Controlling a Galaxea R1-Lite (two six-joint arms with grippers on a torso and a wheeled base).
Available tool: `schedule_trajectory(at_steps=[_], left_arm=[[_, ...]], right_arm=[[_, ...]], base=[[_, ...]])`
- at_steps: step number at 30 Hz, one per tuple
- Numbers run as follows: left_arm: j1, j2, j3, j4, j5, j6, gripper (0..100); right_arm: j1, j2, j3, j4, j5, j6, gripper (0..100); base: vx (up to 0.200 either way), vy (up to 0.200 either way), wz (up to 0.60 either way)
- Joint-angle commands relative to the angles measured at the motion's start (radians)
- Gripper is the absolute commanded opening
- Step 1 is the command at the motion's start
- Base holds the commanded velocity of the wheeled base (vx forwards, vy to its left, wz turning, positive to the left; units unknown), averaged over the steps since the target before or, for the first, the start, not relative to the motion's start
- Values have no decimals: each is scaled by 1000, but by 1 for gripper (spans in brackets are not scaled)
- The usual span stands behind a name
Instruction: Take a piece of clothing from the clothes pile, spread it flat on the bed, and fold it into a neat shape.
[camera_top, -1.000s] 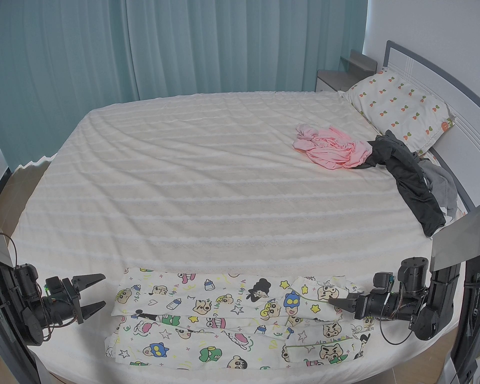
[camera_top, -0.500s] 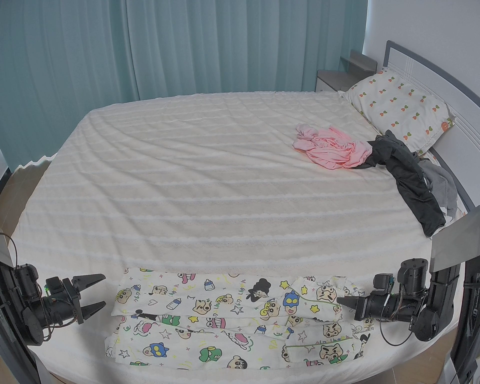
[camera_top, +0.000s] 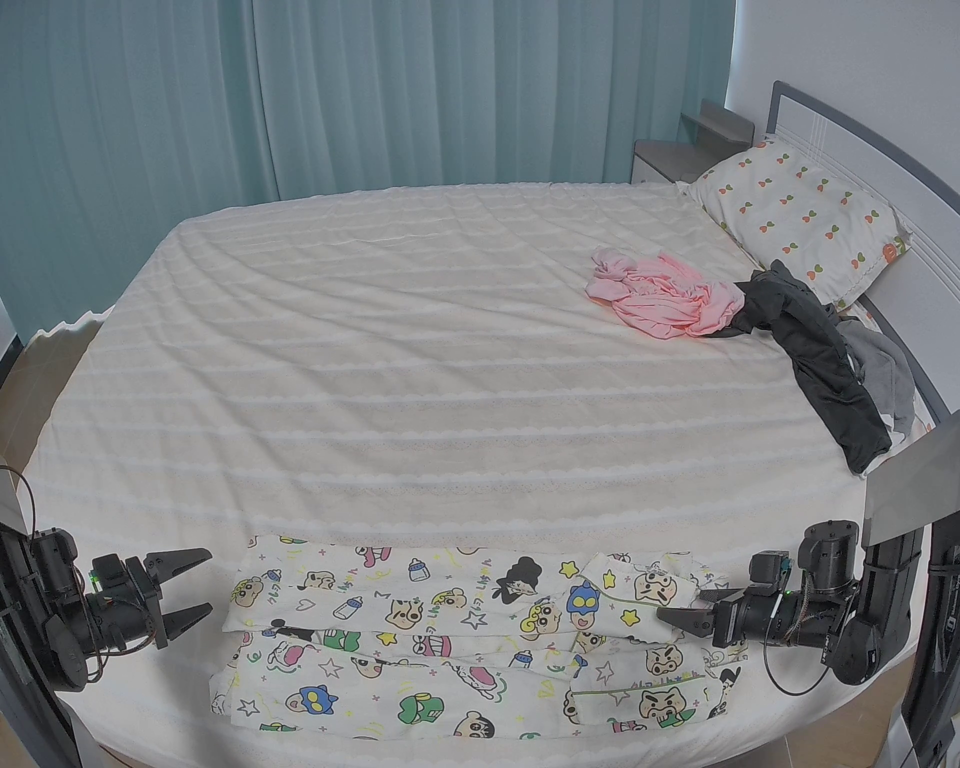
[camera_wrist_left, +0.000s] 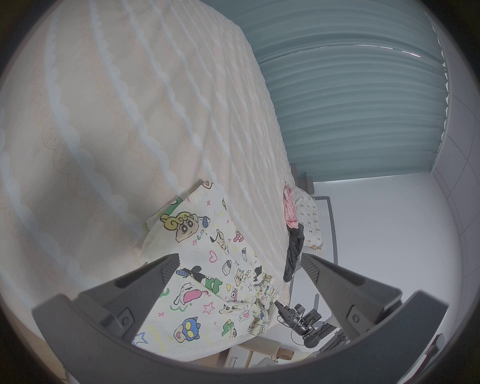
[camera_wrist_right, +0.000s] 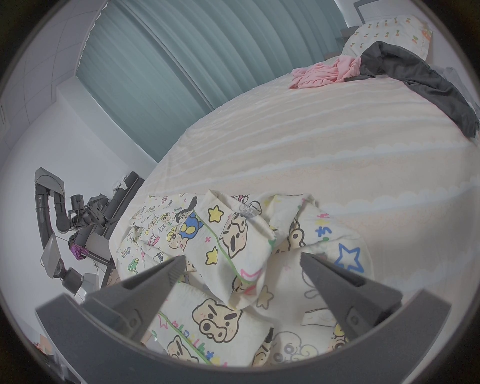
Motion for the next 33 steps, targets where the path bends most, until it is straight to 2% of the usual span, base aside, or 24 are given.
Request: schedule_trajectory(at_steps=[1, 23, 24, 33], left_arm=[[0, 2, 10, 0, 0, 0, 100], [0, 1, 10, 0, 0, -2, 100], [0, 1, 10, 0, 0, -2, 100], [0, 1, 10, 0, 0, -2, 100]], right_arm=[[-3, -1, -14, -13, -5, 3, 100], [8, 5, -68, -13, 1, 22, 100], [9, 5, -68, -13, 1, 22, 0], [8, -3, -60, -13, 1, 21, 0]], base=[[0, 0, 0], [0, 0, 0], [0, 0, 0], [0, 0, 0]])
